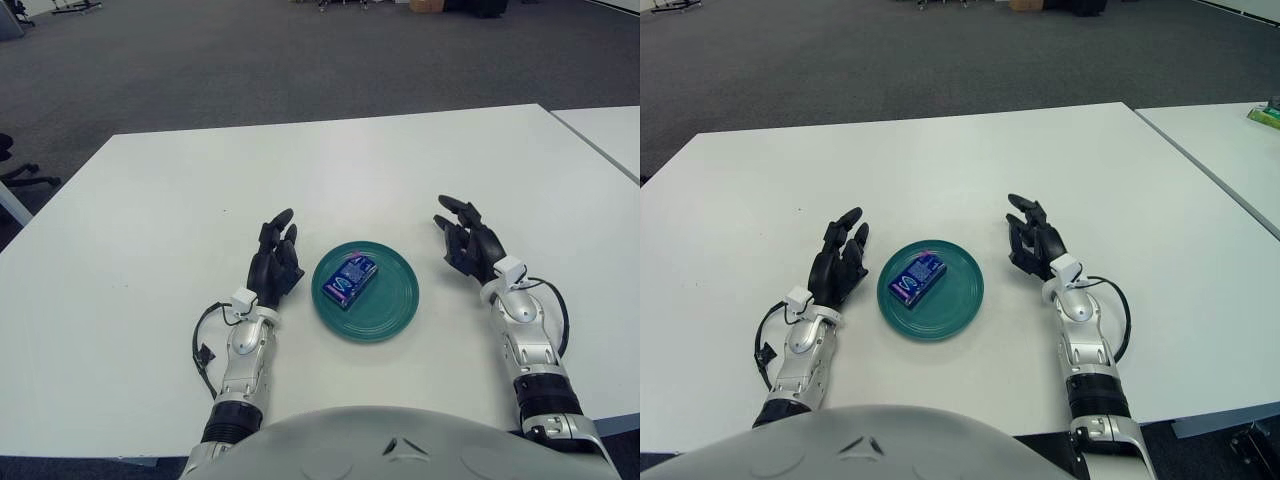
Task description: Put the gum into the plate.
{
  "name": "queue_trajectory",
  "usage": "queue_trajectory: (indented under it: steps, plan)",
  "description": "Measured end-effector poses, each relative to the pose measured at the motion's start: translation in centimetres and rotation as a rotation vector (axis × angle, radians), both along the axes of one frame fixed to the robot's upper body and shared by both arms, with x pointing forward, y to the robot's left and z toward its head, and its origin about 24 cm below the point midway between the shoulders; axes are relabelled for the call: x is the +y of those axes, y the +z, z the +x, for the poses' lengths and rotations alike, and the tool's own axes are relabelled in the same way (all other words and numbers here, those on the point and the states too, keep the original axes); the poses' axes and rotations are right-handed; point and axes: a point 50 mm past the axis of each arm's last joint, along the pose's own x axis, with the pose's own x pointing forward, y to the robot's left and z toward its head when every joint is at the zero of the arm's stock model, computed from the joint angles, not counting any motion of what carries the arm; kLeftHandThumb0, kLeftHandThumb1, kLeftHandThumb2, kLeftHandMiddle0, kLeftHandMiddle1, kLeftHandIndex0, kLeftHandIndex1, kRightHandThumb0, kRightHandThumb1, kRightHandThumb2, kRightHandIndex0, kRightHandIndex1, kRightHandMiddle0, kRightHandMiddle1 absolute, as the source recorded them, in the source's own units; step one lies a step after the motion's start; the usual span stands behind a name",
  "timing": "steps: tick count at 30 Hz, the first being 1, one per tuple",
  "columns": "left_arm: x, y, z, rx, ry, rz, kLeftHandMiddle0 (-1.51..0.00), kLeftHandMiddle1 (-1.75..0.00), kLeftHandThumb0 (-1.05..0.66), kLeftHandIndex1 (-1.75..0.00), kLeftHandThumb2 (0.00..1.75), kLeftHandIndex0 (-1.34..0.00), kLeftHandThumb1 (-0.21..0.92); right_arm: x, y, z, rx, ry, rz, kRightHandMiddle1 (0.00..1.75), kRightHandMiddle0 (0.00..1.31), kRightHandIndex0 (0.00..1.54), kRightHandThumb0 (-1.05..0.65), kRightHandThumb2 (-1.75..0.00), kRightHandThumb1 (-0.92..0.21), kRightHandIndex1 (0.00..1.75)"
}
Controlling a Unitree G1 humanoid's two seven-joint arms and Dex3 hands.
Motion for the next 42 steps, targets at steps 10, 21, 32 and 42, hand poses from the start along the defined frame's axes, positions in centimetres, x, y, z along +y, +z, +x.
queue_trajectory:
  steps: [10,21,32,42]
  plan:
    - [0.5,0.1,-0.1,-0.005,0.055,0.02,-0.38,-0.04,-0.83,-0.9,0.91,-0.01,0.92,0.8,-0.2,-0.1,0.023,-0.034,0.048,0.44,0.0,0.23,-0.78,-0.93,-0.92,0.0]
    - [0.8,0.2,-0.4,-0.007,0.114,0.046,-0.41,-0.05,-0.85,-0.92,0.91,-0.01,0.92,2.0,-0.7,-0.4,0.026,-0.063,0.071,0.46,0.0,0.21,-0.81,-0.92,-0.92,0.0]
    - [0.4,0.4,-0.6,-0.013,0.108,0.059,-0.4,-0.04,-0.84,-0.92,0.91,0.0,0.92,2.5,-1.0,-0.3,0.033,-0.076,0.08,0.46,0.0,0.21,-0.81,-0.92,-0.92,0.0]
    - [0.3,0.6,-0.9,-0.018,0.115,0.086,-0.39,-0.02,-0.82,-0.89,0.9,0.0,0.92,2.7,-1.1,-0.2,0.034,-0.086,0.1,0.43,0.0,0.2,-0.81,-0.91,-0.92,0.0]
